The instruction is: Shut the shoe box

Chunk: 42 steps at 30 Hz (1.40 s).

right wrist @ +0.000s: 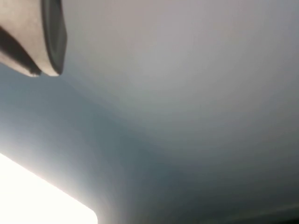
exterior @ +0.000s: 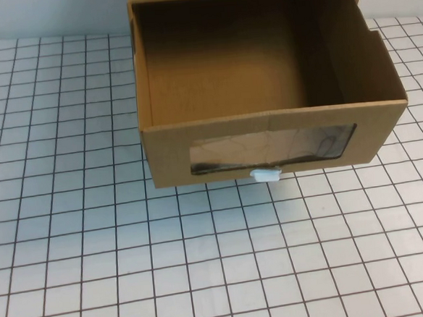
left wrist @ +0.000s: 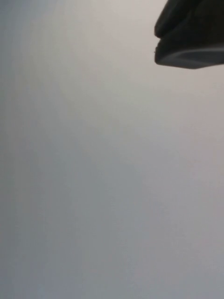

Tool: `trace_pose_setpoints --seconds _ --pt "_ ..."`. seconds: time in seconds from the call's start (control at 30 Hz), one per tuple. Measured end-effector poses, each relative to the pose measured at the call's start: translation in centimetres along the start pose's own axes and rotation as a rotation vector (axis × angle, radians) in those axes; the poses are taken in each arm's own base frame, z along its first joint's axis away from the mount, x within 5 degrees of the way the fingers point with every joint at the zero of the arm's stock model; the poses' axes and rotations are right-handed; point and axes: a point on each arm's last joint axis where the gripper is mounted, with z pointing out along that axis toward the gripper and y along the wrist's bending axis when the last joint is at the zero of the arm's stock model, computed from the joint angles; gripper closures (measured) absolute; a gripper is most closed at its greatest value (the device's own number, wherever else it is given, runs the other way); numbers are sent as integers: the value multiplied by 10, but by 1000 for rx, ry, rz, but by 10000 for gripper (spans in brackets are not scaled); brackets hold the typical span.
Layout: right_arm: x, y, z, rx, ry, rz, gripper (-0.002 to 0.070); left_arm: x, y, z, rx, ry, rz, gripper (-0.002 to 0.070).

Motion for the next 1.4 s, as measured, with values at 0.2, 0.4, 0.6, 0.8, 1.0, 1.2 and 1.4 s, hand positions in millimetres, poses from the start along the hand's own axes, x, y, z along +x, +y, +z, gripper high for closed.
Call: trace_pose_setpoints --seconds 0.2,0.4,0.6,0.8,1.0,1.2,1.4 --pt "-47 5 31 0 -158 102 689 -43 -3 5 37 -325 -165 680" --pt "-135 19 79 -63 -172 248 689 -114 -13 40 57 -322 -193 680" --pt "-173 35 143 -95 43 286 689 -162 -22 88 51 -128 -199 680" --pt "-127 49 200 -94 529 247 689 -151 -28 146 8 287 -175 680" --pt "-64 52 215 -117 860 103 689 -108 -25 177 -26 492 -148 680" --pt "-27 57 219 -121 1042 168 689 -57 -23 201 -66 694 -186 680" --pt "11 68 221 -165 1153 246 689 -2 -35 227 23 976 -129 680"
